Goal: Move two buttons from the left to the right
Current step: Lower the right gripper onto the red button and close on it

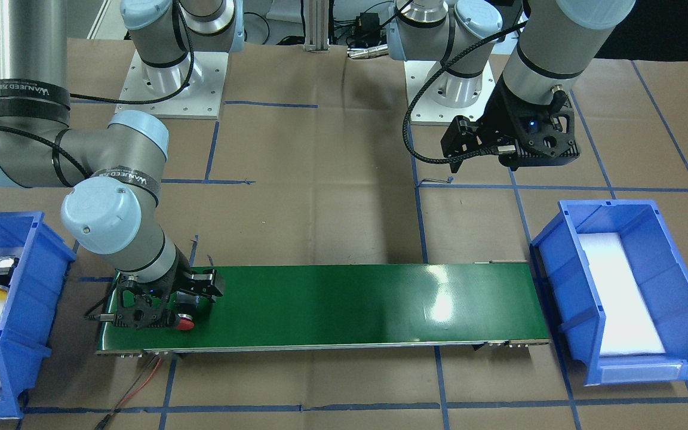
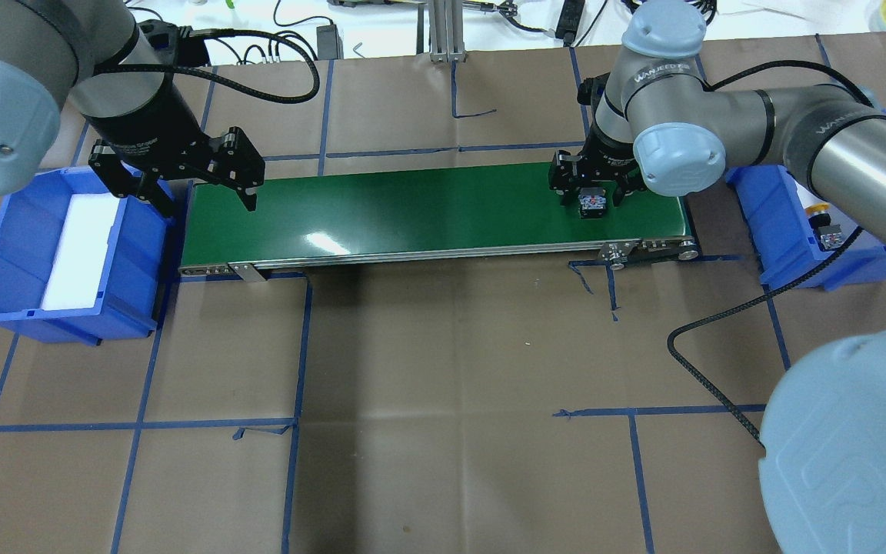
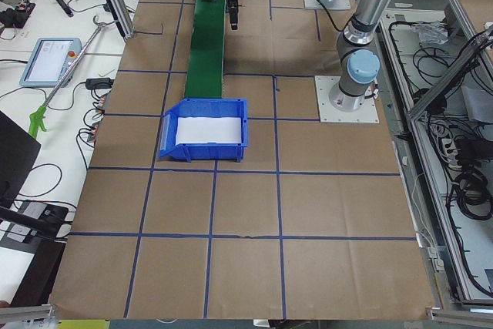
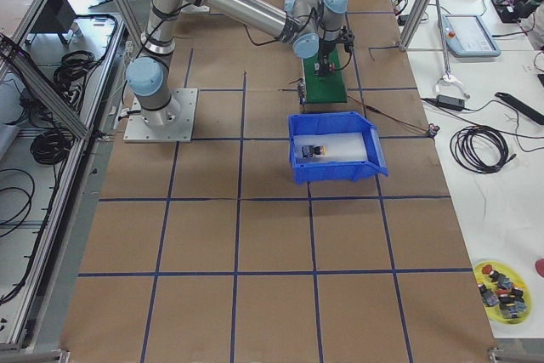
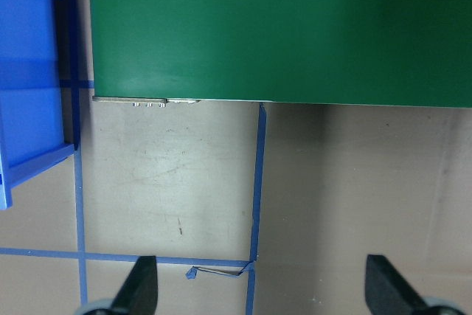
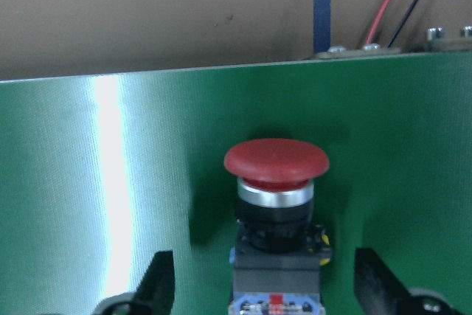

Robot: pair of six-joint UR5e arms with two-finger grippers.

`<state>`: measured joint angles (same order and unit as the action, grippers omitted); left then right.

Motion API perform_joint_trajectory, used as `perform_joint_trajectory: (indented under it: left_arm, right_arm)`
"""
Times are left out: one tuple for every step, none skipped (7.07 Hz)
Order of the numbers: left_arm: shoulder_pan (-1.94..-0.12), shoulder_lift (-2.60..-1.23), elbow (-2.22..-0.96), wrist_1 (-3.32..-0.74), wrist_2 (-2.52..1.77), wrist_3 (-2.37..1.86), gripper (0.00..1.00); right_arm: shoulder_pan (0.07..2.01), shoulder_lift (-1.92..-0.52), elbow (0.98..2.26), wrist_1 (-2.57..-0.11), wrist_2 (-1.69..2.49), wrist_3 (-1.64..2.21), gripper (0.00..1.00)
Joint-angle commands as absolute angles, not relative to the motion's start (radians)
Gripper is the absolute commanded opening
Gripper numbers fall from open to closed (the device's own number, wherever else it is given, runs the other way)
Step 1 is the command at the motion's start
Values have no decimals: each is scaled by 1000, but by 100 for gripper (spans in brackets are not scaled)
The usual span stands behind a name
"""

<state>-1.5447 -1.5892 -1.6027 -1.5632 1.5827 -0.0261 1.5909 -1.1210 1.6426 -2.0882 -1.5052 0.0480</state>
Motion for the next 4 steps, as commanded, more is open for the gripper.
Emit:
perform_joint_trajectory:
  left_arm:
    - [-1545, -1589, -1601, -1563, 1582, -26, 100]
    - [-1545, -1589, -1601, -1563, 1582, -26, 100]
    - [-1545, -1589, -1601, -1563, 1582, -26, 100]
    - [-1545, -1589, -1601, -1563, 1582, -26, 100]
  right_arm:
    - [1589, -1127, 1635, -2079, -1517, 20, 6]
    - [1588, -1132, 1629, -2079, -1535, 18, 5]
    - [1585, -1149, 1617, -2076, -1560, 12, 5]
    - [1574, -1193, 1589, -2009, -1572, 12, 5]
